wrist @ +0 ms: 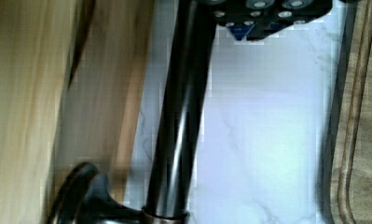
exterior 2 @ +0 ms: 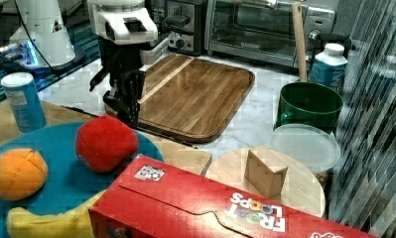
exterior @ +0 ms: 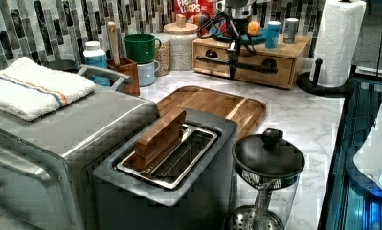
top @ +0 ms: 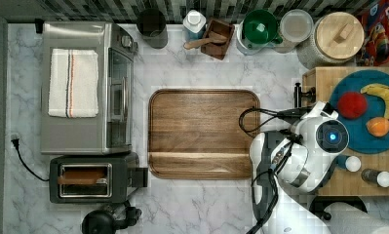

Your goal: Close the drawer.

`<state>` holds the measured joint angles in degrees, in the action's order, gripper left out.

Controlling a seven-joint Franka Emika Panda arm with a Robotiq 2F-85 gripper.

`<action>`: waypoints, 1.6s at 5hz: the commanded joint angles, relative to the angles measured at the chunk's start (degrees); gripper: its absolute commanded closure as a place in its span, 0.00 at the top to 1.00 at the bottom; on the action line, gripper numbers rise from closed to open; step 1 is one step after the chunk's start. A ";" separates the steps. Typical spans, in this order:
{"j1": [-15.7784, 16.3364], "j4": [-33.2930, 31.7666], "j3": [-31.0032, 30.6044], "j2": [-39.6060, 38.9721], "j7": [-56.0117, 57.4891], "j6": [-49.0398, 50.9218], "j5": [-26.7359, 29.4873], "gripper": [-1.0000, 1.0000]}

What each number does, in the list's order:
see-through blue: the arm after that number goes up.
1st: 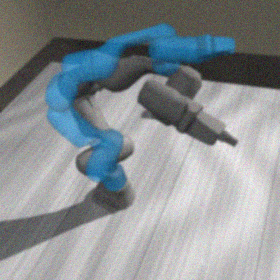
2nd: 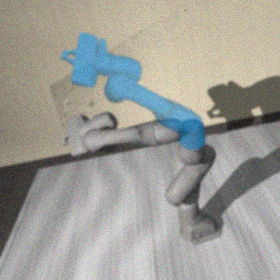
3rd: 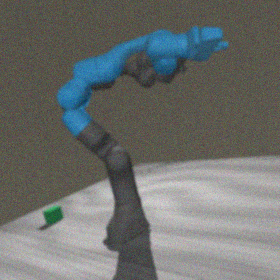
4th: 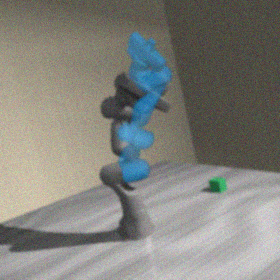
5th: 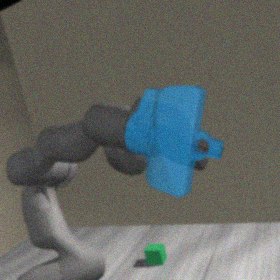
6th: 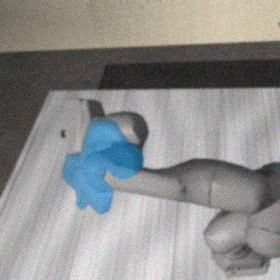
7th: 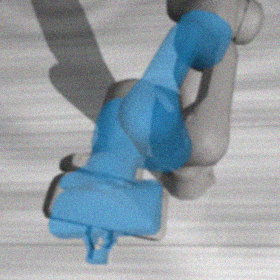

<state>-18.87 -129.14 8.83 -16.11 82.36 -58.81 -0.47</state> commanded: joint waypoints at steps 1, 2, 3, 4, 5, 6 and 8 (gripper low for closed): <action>-4.85 7.87 4.77 0.34 4.64 -1.64 2.82 0.00; -4.78 7.87 4.82 0.34 4.63 -1.64 2.85 0.00; -4.78 7.87 4.84 0.34 4.69 -1.65 2.86 0.00; -4.75 7.86 4.86 0.33 4.64 -1.66 2.87 0.00; -4.76 7.88 4.84 0.34 4.66 -1.64 2.86 0.00; -4.71 7.87 4.91 0.34 4.67 -1.64 2.90 0.00; -4.76 7.88 4.85 0.34 4.67 -1.66 2.87 0.00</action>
<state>-18.72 -129.03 9.09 -16.25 87.23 -58.58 1.50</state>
